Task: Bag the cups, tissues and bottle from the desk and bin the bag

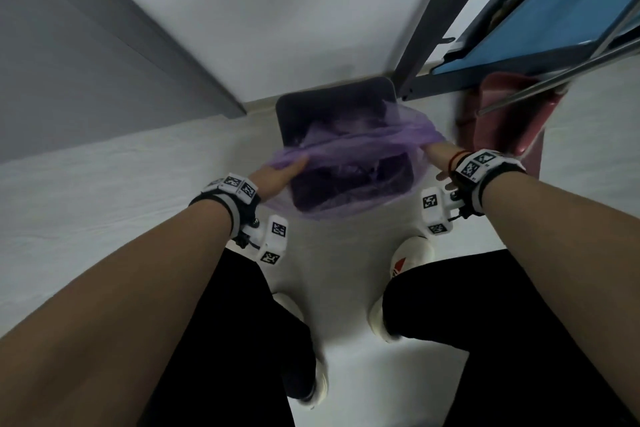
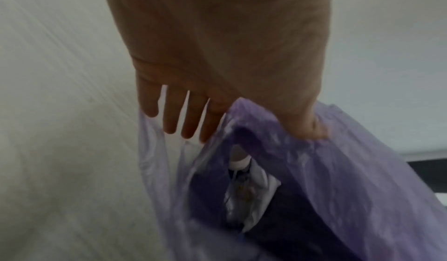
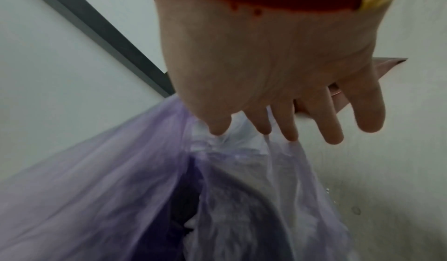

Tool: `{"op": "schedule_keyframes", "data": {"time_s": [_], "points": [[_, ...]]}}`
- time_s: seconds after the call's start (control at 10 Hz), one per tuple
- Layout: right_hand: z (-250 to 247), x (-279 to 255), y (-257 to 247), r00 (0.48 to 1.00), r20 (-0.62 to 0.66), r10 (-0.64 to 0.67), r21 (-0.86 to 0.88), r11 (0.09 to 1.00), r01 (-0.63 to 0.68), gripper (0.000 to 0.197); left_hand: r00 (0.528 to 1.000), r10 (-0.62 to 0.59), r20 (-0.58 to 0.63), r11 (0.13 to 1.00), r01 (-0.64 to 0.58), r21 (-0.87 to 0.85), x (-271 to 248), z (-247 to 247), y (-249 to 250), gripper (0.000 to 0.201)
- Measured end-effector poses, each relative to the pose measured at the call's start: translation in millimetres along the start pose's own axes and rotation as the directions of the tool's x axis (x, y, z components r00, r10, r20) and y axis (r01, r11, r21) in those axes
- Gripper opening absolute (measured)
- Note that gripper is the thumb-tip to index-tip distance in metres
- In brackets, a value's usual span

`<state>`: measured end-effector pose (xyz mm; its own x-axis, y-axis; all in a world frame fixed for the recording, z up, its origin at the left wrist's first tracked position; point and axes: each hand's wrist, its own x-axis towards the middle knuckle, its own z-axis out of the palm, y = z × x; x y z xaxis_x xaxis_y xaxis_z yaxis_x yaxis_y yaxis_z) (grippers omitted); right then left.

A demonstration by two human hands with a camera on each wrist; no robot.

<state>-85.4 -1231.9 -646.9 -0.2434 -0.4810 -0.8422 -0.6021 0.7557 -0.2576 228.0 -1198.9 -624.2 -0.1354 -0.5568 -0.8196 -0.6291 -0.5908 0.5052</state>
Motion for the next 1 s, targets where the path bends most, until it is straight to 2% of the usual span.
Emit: {"op": "schedule_keyframes", "data": {"time_s": [0.1,0.2,0.3,0.4,0.5,0.6,0.7,0.8,0.9,1.0], "points": [[-2,33,-4,0.998,0.023,0.066,0.132,0.989,-0.068,0.074,0.964,0.079,-0.255,0.966,-0.137,-0.219,22,-19,14,0.037],[-12,32,-40,0.998,0.001,-0.061,0.163,0.985,0.060,0.073,0.902,0.122,-0.414,0.938,-0.241,-0.248,43,-35,26,0.052],[-17,33,-66,0.979,0.021,-0.201,0.167,0.967,0.195,0.066,0.881,0.121,-0.457,0.956,-0.228,-0.185,57,-43,30,0.070],[-18,44,-71,0.949,-0.021,-0.315,0.250,0.917,0.310,0.051,0.887,0.136,-0.442,0.973,-0.204,-0.110,71,-49,31,0.065],[-21,59,-67,0.938,-0.169,-0.304,0.310,0.887,0.343,0.040,0.926,0.059,-0.373,0.973,-0.137,-0.186,79,-51,36,0.052],[-19,73,-51,0.936,-0.216,-0.278,0.087,0.949,0.302,0.035,0.948,-0.043,-0.315,0.961,-0.047,-0.273,82,-52,35,0.062],[-5,83,-30,0.966,-0.156,-0.207,-0.323,0.935,0.148,0.041,0.955,-0.090,-0.284,0.978,0.030,-0.208,84,-50,28,0.093],[4,85,-12,0.994,-0.060,-0.097,-0.329,0.941,0.072,0.028,0.959,-0.091,-0.269,0.988,0.052,-0.147,81,-48,26,0.099],[-4,59,-9,0.998,-0.038,-0.042,-0.062,0.997,0.040,0.029,0.957,-0.118,-0.263,0.987,0.085,-0.135,53,-46,31,0.074],[-35,9,-17,0.993,-0.098,-0.072,0.012,0.997,0.074,0.033,0.951,-0.087,-0.295,0.996,0.073,-0.060,3,-45,52,0.053]]}}
